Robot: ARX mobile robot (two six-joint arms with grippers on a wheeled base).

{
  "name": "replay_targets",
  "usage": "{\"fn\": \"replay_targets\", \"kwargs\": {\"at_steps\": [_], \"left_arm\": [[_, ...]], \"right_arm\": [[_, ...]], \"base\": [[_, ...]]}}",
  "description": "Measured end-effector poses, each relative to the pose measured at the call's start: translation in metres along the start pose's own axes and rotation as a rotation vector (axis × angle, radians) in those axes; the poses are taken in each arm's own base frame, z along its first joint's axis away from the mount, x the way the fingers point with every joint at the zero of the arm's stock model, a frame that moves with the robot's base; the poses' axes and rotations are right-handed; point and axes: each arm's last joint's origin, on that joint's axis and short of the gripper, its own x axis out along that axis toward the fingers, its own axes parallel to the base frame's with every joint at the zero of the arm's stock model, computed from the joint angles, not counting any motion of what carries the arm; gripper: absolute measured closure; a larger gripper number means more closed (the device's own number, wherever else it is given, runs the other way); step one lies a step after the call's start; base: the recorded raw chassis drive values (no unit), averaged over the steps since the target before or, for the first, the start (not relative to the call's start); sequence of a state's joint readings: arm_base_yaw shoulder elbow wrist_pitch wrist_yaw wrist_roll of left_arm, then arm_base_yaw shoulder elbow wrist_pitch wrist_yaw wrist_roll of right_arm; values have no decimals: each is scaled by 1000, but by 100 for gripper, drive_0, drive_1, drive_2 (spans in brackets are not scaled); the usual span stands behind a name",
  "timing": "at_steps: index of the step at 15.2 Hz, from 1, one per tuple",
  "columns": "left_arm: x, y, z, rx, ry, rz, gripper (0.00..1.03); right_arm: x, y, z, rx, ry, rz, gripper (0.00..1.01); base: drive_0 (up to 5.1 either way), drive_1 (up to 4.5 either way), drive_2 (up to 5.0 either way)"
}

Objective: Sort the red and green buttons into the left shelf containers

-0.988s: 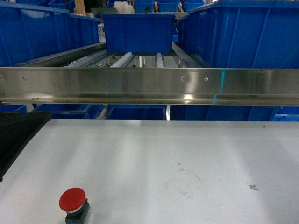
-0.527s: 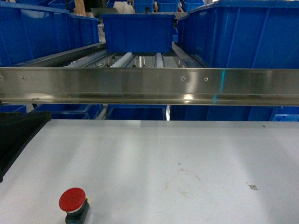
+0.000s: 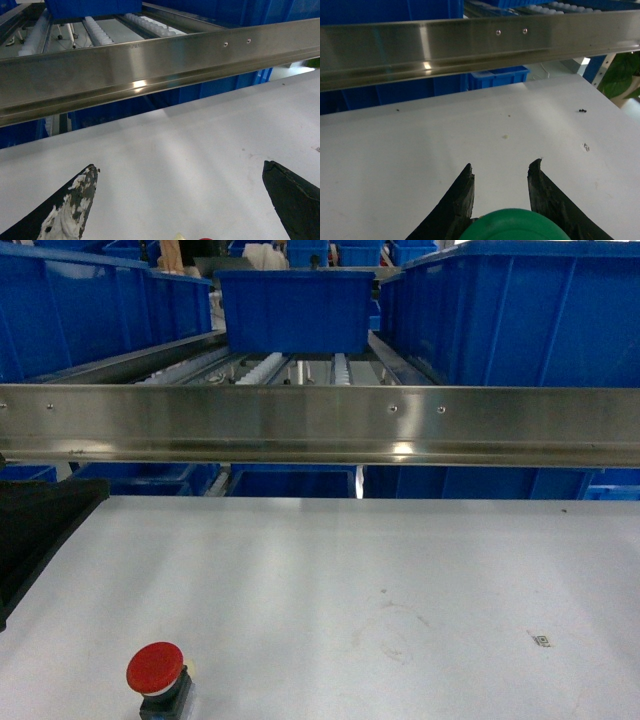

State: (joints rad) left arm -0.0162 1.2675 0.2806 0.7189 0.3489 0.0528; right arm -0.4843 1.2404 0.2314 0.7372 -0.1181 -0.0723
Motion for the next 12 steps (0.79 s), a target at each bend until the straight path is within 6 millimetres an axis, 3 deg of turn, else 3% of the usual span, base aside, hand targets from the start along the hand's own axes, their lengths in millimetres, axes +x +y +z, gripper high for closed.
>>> {"fn": "replay_targets", "kwargs": {"at_steps": [1, 2, 12], "left_arm": [[0, -1, -1, 2, 8, -4, 5], [11, -18, -21, 5, 165, -53, 5], [17, -35, -42, 55, 324, -77, 5]], "right_arm": [[-26, -5, 17, -22, -89, 19, 72], [-25, -5, 15, -26, -74, 21, 72], [-25, -5, 15, -26, -74, 21, 72]], "base": [[0, 0, 0], [0, 0, 0], [0, 0, 0]]}}
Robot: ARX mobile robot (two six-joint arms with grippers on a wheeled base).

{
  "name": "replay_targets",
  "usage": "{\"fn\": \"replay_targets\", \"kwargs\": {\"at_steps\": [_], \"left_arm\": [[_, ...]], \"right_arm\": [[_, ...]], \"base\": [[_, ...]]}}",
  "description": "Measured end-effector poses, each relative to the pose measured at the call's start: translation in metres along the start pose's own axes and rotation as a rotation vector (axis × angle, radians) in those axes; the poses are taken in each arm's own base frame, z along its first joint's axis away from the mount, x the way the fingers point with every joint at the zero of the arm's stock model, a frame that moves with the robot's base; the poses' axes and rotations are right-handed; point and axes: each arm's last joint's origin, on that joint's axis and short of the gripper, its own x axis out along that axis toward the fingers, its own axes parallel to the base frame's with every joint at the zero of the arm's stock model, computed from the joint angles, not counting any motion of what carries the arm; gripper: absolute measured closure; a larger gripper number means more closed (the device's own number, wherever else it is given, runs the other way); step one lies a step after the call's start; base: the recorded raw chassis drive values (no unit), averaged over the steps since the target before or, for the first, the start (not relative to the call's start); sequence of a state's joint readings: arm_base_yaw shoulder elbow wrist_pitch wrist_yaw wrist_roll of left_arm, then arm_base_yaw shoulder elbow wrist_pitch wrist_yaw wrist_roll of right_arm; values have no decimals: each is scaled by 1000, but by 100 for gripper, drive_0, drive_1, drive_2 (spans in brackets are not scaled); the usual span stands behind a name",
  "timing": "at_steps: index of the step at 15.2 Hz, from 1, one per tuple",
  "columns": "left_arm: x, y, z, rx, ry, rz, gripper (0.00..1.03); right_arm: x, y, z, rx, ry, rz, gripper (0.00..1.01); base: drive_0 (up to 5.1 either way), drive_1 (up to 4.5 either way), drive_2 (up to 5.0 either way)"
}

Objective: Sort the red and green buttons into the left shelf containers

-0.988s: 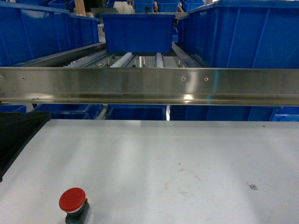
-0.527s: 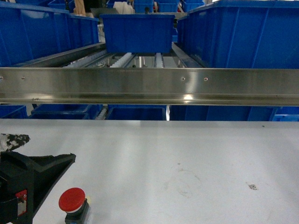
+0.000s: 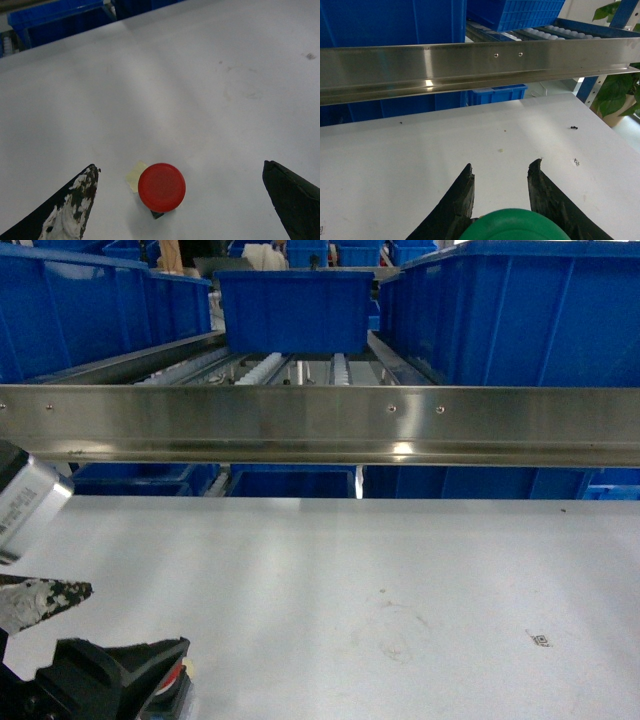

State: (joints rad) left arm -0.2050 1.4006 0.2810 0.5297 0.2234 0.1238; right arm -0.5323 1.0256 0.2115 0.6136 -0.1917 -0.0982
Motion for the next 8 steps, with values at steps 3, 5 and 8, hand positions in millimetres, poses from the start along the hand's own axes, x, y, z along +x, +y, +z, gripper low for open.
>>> {"fn": "replay_targets", "kwargs": {"at_steps": [3, 5, 8], "left_arm": [[6, 0, -6, 14, 26, 12, 5], [14, 2, -13, 26, 28, 29, 5], [24, 1, -28, 34, 79, 39, 5]], "right_arm": [[0, 0, 0, 0, 0, 0, 72], [0, 0, 0, 0, 0, 0, 72], [0, 0, 0, 0, 0, 0, 72]], "base": [[0, 0, 0], [0, 0, 0], [0, 0, 0]]}}
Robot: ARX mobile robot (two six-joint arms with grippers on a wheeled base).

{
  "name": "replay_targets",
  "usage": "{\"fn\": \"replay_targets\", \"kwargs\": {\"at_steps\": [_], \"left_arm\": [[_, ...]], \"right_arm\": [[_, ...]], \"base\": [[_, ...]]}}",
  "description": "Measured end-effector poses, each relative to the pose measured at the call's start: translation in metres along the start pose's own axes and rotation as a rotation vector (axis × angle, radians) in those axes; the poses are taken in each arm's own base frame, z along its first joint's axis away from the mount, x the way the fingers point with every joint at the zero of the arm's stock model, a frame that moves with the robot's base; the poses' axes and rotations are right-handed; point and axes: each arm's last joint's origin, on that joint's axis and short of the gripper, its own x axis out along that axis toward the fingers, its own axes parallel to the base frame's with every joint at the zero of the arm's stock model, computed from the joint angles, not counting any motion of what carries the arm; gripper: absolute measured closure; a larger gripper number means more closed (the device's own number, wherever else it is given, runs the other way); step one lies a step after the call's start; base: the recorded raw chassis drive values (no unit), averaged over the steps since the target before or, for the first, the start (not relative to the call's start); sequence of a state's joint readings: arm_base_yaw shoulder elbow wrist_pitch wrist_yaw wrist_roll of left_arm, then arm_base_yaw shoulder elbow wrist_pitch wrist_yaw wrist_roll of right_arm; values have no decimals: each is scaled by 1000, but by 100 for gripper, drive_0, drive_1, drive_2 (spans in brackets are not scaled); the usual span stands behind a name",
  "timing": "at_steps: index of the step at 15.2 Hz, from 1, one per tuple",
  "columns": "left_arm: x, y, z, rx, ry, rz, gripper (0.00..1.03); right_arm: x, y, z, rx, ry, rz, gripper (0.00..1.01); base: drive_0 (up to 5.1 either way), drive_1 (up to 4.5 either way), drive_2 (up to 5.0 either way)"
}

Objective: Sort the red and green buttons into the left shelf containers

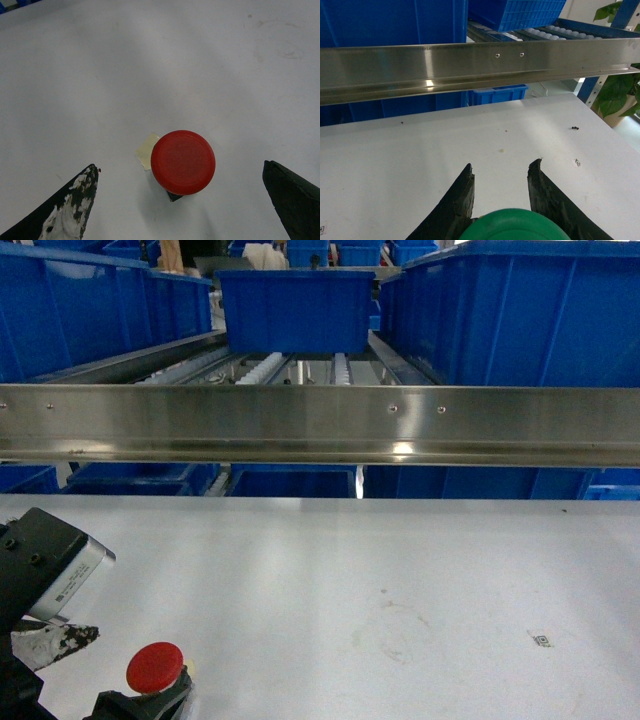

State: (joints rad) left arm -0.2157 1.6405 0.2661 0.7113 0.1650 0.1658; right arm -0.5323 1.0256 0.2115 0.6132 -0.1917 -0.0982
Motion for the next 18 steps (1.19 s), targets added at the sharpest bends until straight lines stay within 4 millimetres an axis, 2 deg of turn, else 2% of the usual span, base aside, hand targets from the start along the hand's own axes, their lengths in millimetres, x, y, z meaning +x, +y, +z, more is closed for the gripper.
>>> {"fn": "replay_targets", "kwargs": {"at_steps": [4, 14, 18], "left_arm": [[14, -6, -15, 7, 69, -18, 5], [37, -5, -16, 34, 78, -13, 5], [47, -3, -10, 36, 54, -42, 5]], "right_arm": [[0, 0, 0, 0, 0, 0, 72], [0, 0, 0, 0, 0, 0, 72], [0, 0, 0, 0, 0, 0, 72]], "base": [[0, 0, 0], [0, 0, 0], [0, 0, 0]]}}
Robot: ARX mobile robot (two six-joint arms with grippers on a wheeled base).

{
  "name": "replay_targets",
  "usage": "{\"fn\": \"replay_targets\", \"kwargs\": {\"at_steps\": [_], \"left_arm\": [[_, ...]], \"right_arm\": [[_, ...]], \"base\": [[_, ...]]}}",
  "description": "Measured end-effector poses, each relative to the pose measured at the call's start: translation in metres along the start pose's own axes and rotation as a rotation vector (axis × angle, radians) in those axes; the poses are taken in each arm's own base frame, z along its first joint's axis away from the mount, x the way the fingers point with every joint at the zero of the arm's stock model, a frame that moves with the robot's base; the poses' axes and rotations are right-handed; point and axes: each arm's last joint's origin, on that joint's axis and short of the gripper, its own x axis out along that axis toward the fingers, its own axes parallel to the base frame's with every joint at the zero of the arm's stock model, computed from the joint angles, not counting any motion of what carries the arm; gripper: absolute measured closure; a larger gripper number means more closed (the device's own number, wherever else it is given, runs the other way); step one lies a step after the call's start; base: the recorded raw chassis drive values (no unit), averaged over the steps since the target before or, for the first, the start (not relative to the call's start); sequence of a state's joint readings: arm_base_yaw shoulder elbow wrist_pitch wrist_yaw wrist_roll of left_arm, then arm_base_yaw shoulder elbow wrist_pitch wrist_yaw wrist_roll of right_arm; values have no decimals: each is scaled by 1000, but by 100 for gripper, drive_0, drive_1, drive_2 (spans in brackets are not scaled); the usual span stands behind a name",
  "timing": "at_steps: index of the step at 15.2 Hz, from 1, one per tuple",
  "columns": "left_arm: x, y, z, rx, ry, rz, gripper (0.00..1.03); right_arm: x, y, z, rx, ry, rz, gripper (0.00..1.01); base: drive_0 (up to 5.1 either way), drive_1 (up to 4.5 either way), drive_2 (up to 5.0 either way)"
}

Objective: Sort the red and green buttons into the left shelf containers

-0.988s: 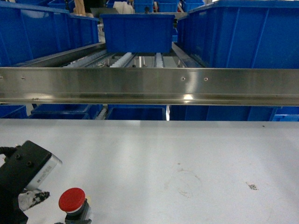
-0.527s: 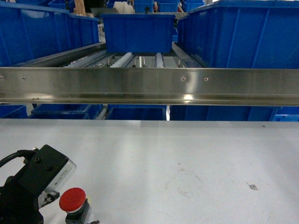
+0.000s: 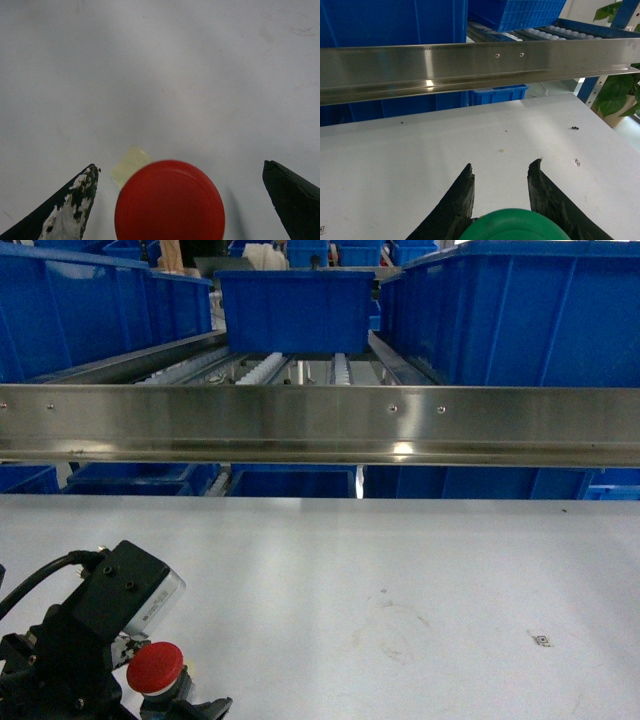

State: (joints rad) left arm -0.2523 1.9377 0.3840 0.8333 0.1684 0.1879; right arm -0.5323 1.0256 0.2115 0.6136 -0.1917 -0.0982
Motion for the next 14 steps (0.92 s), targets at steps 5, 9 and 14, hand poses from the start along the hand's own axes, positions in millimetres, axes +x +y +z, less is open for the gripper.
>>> {"fn": "replay_targets", "kwargs": {"at_steps": [5, 9, 14], "left_arm": [[7, -1, 1, 58, 25, -13, 13], [7, -1, 2, 59, 25, -13, 60], [7, -1, 1, 59, 25, -13, 71]], "right_arm": [[0, 0, 0, 0, 0, 0, 72], [0, 0, 0, 0, 0, 0, 72], [0, 0, 0, 0, 0, 0, 72]], "base": [[0, 0, 0], [0, 0, 0], [0, 0, 0]]}}
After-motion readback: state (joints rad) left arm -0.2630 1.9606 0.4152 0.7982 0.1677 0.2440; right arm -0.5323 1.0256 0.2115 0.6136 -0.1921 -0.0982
